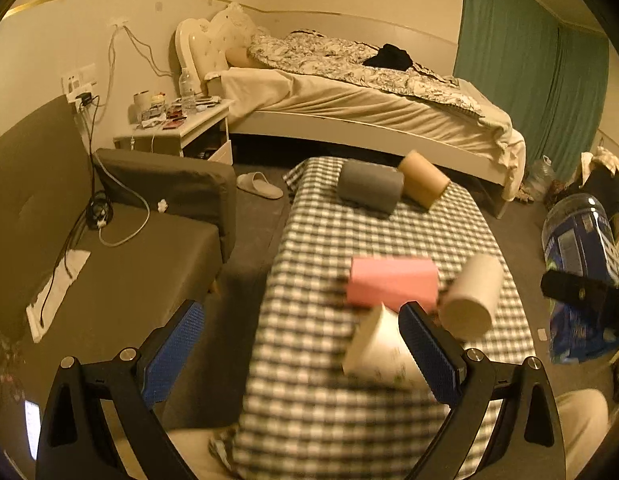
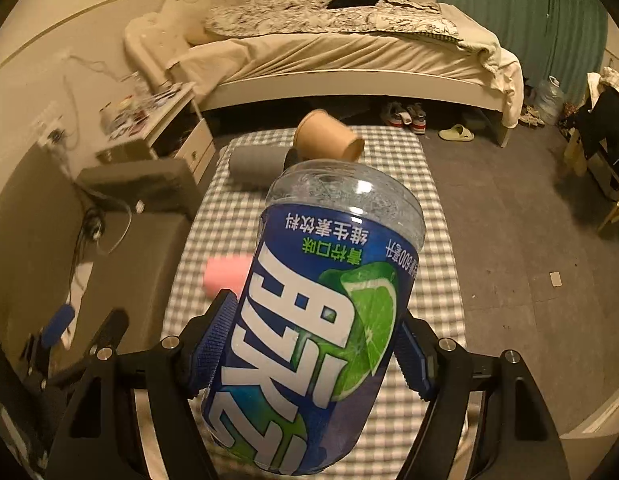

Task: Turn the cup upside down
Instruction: 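Lift the bottle with the right tool and carry it toward the left tool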

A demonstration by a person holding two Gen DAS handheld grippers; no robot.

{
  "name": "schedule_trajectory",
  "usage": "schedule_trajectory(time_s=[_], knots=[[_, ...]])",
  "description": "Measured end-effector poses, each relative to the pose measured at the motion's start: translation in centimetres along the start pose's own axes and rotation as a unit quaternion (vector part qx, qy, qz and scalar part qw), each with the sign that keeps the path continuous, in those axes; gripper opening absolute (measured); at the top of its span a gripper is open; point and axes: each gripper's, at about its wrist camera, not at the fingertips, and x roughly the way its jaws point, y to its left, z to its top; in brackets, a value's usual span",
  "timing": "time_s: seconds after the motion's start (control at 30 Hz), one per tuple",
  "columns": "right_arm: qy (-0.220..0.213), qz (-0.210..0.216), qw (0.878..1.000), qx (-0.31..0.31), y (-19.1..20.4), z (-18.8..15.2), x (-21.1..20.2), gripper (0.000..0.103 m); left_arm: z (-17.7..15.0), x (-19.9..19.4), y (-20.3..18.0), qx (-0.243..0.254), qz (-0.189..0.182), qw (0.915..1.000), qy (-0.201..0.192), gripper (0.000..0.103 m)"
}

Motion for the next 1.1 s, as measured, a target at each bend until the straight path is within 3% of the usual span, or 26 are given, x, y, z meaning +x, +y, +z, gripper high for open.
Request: schedule_trajectory(time_s=[0.2,0.4,0.73,1.0,1.1], knots=[[0.018,0.003,1.0,-0.023,-0.7,-6.5,0.0,0.073,-4.1,-0.5,-0.9,0.011,0.003,0.9998,0.017,0.101],[0.049,-0.001,0.998,-0.026,-1.5,-10.4,2.7,0.073,-6.5,0.8,0.1,0.005,0.011,0.9991,0.042,0.101],[0.074,-0.008,0.997,-0.028,-1.7,-12.1,7.3,0.073,-6.6,2.4,-0.1,0.001,0.01,0.9984,0.057,0.101],[0.09,0.008,0.996,-0.001,-3.2,-12.1,8.3,0.074,-6.5,2.6,-1.6,0.023,0.019,0.9978,0.059,0.101],[0.093,0.023,0.995,0.014,-3.6,-12.0,8.0,0.079,-6.4,2.5,-2.1,0.027,0.02,0.9976,0.06,0.101]])
